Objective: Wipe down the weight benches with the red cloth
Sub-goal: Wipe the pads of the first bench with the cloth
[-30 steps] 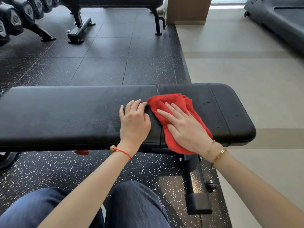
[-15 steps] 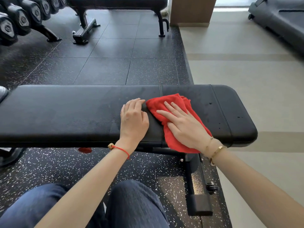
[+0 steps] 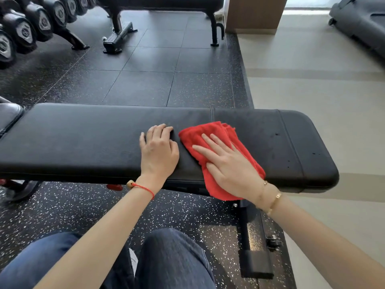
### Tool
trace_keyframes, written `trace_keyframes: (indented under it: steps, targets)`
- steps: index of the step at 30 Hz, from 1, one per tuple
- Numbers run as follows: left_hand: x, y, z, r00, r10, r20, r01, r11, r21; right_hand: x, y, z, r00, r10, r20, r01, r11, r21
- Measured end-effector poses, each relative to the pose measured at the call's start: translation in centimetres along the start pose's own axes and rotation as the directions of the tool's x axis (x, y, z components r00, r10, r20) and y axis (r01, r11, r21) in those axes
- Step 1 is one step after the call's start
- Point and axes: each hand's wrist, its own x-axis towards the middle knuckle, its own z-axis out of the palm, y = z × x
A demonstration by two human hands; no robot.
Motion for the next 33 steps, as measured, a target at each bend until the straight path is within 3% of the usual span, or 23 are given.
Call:
trace_keyframes:
  steps: [3, 8, 15, 21, 26, 33]
  targets:
    - [-0.1, 0.0, 0.1, 1.0, 0.004, -0.004, -0.004, 1.0, -0.005, 1.9, 2.2, -0.6, 0.998, 0.053, 0.021, -0.053, 0.999, -0.002]
    - [-0.1, 0.1, 0.0, 1.0, -0.001, -0.009, 0.001, 1.0, -0.003, 9.6, 3.7, -1.0, 0.944, 0.329, -0.006, -0.329, 0.944, -0.024]
    - [0.0, -0.2, 0.1, 1.0, 0.003, -0.025, -0.004, 1.0, -0.028, 3.9, -0.2, 0.4, 0.992, 0.121, -0.034, -0.124, 0.99, -0.068]
    - [-0.1, -0.4, -0.2, 1.0, 0.015, 0.013, -0.014, 0.999, -0.05, 0.8, 2.6, -0.8, 0.97, 0.229, -0.078, -0.232, 0.973, -0.019]
    - [0.0, 0.4, -0.6, 0.998, -0.003, 0.059, 0.005, 0.999, -0.039, 5.9, 6.8, -2.7, 0.877, 0.474, -0.083, -0.477, 0.879, -0.016]
    - [-0.6, 5.3, 0.9, 0.986, 0.119, 0.121, -0.108, 0.99, -0.093, 1.8, 4.0, -1.9, 0.938, 0.336, -0.08, -0.339, 0.941, -0.021]
